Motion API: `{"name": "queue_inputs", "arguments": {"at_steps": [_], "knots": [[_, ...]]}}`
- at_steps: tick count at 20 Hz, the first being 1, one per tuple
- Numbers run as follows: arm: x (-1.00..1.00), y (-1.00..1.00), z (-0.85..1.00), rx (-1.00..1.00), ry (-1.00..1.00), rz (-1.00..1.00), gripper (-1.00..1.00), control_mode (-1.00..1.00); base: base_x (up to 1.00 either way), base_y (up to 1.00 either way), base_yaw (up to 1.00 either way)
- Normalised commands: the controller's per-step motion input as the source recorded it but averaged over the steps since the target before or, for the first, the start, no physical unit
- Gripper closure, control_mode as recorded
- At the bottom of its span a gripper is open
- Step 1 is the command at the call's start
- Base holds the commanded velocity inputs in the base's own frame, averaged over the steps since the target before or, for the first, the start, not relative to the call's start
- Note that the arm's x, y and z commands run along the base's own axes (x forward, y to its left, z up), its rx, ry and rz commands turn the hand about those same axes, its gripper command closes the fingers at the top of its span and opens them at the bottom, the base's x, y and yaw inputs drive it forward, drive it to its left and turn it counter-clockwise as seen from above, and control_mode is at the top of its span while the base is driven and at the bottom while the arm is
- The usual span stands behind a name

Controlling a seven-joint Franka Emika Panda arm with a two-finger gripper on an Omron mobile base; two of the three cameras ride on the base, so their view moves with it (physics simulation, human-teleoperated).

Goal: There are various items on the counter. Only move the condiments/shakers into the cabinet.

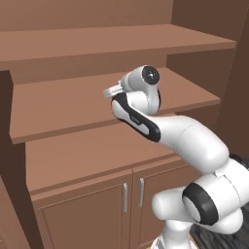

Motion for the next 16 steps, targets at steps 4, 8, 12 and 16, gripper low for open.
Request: {"name": "queue_inputs", "arguments": {"at_steps": [4, 8, 12, 16], "knots": [[0.07, 0.00, 0.00, 0.00, -0.01, 0.00, -1.00, -1.00, 0.00, 0.00, 0.00], [0.12, 0.00, 0.00, 0.00, 0.00, 0.00, -1.00, -1.00, 0.00, 0.00, 0.00], [0.13, 0.00, 0.00, -0.01, 0.00, 0.00, -1.00, -1.00, 0.00, 0.00, 0.00], [0.22, 0.00, 0.00, -0.01, 0.00, -0.04, -1.00, -1.00, 0.00, 0.00, 0.00]]}}
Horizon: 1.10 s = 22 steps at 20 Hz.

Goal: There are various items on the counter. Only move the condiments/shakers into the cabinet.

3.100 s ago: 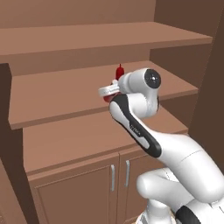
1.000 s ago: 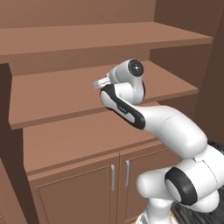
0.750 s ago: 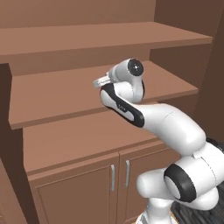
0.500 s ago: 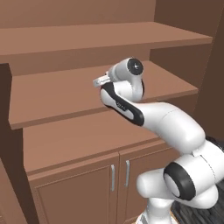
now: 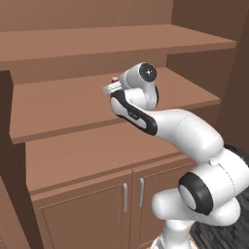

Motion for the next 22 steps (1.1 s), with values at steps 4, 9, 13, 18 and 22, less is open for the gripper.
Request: {"name": "queue_inputs", "arguments": {"at_steps": [4, 9, 13, 18, 22], "knots": [[0.02, 0.00, 0.00, 0.00, 0.00, -0.01, -1.00, -1.00, 0.00, 0.00, 0.00], [-0.88, -0.24, -0.10, 0.01, -0.03, -0.08, -1.00, -1.00, 0.00, 0.00, 0.00], [-1.00, -0.45, -0.13, 0.04, -0.12, -0.13, -1.00, -1.00, 0.00, 0.00, 0.00], [-1.00, -0.44, 0.08, 0.12, -0.01, -0.20, -1.00, -1.00, 0.00, 0.00, 0.00], [-1.00, -0.37, 0.27, 0.12, 0.29, -0.25, -1.00, -1.00, 0.00, 0.00, 0.00]]}}
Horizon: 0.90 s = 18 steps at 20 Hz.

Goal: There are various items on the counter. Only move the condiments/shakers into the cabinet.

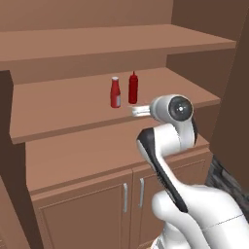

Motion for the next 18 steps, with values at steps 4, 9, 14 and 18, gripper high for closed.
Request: {"name": "queue_inputs", "arguments": {"at_steps": [4, 9, 14, 18], "knots": [[-0.95, -0.31, 0.05, 0.07, 0.58, -0.24, -1.00, -1.00, 0.00, 0.00, 0.00], [-0.64, -0.20, -0.28, 0.01, 0.62, -0.14, -1.00, -1.00, 0.00, 0.00, 0.00], [-0.16, -0.06, -0.41, -0.03, 0.03, -0.01, -1.00, -1.00, 0.00, 0.00, 0.00], [0.00, -0.13, -0.04, 0.00, -0.32, 0.00, -1.00, -1.00, 0.00, 0.00, 0.00]]}}
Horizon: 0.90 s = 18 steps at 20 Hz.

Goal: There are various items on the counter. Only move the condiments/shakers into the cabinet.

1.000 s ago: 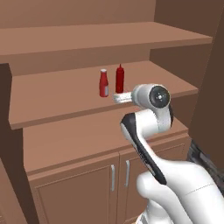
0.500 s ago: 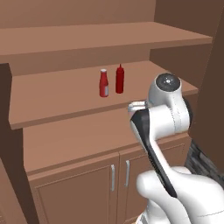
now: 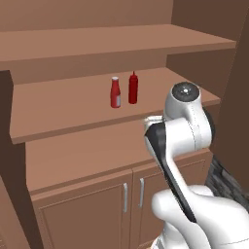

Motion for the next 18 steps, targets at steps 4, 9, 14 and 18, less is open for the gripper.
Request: {"name": "queue_inputs", "arguments": {"at_steps": [4, 9, 14, 18], "knots": [[0.00, 0.00, 0.00, 0.00, -0.02, 0.00, -1.00, -1.00, 0.00, 0.00, 0.00], [-0.52, 0.00, -0.13, 0.00, 0.00, 0.00, -1.00, -1.00, 0.00, 0.00, 0.00], [0.00, 0.00, 0.00, 0.00, 0.00, 0.00, -1.00, 1.00, -1.00, -0.13, 0.00], [0.00, 0.00, 0.00, 0.00, 0.00, 0.00, -1.00, 1.00, -1.00, -0.13, 0.00]]}}
